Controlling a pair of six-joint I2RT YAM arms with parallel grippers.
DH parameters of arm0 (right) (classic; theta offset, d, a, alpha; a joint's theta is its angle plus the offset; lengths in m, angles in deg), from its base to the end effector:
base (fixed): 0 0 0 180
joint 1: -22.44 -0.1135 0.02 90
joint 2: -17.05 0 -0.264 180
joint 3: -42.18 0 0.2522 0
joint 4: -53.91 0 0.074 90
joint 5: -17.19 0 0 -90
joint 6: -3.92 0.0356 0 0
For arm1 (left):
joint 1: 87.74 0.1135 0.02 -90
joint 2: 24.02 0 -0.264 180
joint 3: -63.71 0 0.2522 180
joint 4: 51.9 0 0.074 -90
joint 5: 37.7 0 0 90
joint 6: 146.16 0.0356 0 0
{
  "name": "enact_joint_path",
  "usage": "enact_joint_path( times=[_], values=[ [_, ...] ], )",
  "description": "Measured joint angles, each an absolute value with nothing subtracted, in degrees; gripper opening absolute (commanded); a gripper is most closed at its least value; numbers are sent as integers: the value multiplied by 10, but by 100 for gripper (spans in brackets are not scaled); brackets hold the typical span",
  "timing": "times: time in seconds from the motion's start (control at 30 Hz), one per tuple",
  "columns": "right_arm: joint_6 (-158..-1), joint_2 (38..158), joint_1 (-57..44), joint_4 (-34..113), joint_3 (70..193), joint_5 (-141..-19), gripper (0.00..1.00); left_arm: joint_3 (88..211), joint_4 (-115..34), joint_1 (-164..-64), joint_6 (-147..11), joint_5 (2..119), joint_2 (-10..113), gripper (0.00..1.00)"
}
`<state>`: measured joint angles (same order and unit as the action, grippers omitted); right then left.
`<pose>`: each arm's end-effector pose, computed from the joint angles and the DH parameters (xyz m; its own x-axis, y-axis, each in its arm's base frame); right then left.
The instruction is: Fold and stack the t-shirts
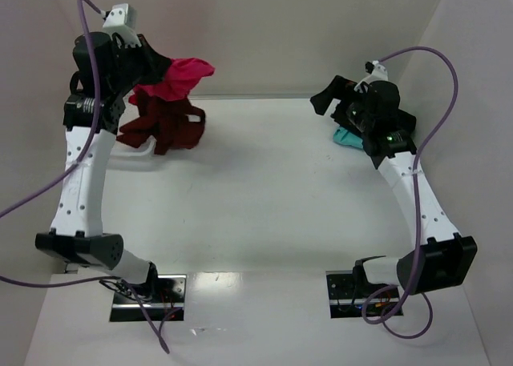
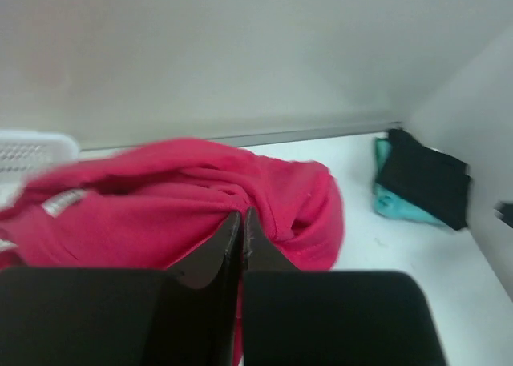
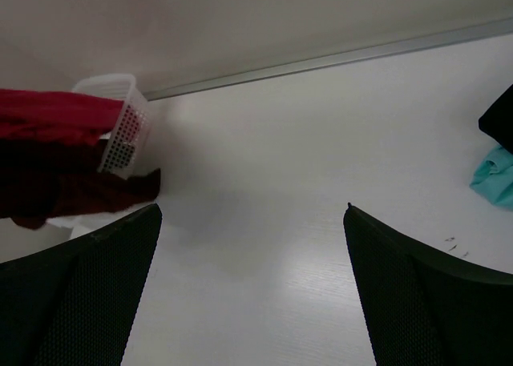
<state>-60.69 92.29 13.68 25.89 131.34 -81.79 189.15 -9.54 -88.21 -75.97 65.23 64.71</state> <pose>0.2990 0.0517 0.4029 -0.3462 0.3752 -0.8599 -0.1678 0.8770 0.4502 0.3244 -0.0106 0.5175 -0.1708 -0.3289 -0.9288 0.1836 0.9155 -0.3580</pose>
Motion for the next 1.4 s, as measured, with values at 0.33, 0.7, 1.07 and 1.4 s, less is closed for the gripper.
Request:
enact_joint_path(
  times=[0.33, 0.7, 1.07, 1.4],
  values=[
    [-610, 841, 137, 259, 1273, -825, 100, 1874, -56, -929, -756, 598, 548, 0],
    [-607, 832, 137, 249, 1230, -825, 100, 2109, 1, -858, -756, 510, 730, 0],
    [-600, 867, 137, 248, 1223, -819, 100, 2463, 35, -735, -779, 496, 950, 0],
    [-595, 888, 137, 249, 1220, -819, 100, 2477, 46, -710, -789, 460, 975, 0]
  ],
)
